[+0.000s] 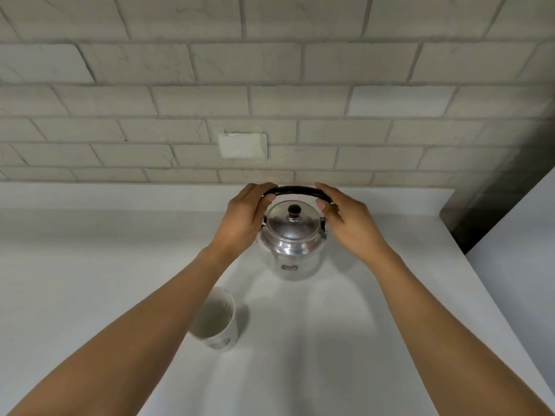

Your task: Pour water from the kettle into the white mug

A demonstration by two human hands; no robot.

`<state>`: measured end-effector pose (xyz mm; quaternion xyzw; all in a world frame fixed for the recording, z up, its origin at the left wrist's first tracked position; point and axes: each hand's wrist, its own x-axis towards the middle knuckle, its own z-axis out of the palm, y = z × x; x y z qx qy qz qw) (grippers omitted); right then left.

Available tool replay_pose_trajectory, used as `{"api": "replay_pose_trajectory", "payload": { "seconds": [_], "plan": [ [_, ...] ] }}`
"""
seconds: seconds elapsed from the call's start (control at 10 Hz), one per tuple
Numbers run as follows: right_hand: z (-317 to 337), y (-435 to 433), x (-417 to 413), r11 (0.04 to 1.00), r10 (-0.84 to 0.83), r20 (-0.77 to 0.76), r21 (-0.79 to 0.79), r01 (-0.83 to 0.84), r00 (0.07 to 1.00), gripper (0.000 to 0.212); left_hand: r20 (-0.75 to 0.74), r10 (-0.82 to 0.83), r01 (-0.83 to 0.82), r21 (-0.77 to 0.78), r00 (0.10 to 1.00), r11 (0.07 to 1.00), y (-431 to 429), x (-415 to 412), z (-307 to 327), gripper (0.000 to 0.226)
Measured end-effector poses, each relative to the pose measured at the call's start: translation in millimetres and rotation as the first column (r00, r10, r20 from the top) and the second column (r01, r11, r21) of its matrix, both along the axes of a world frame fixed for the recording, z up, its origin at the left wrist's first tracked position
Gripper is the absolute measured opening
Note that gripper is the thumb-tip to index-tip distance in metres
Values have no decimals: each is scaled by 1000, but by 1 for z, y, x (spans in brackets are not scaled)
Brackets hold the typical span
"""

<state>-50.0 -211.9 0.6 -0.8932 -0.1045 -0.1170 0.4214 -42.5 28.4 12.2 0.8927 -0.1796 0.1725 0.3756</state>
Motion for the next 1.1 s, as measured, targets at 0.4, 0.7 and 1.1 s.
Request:
{"api": "replay_pose_trajectory", "payload": {
  "seconds": [0.4,0.7,1.1],
  "plan": [
    [-38,2,70,998,25,-106,52,-19,994,34,-164,-13,-1,-87,986,996,-5,72,-47,29],
    [-46,1,82,996,-6,-119,88,17,993,34,-215,-27,-5,-147,976,989,-12,91,-62,27],
    [-40,-5,41,967,-171,-32,185,174,985,44,-31,36,-40,-129,999,991,-11,71,-42,42]
  ]
}}
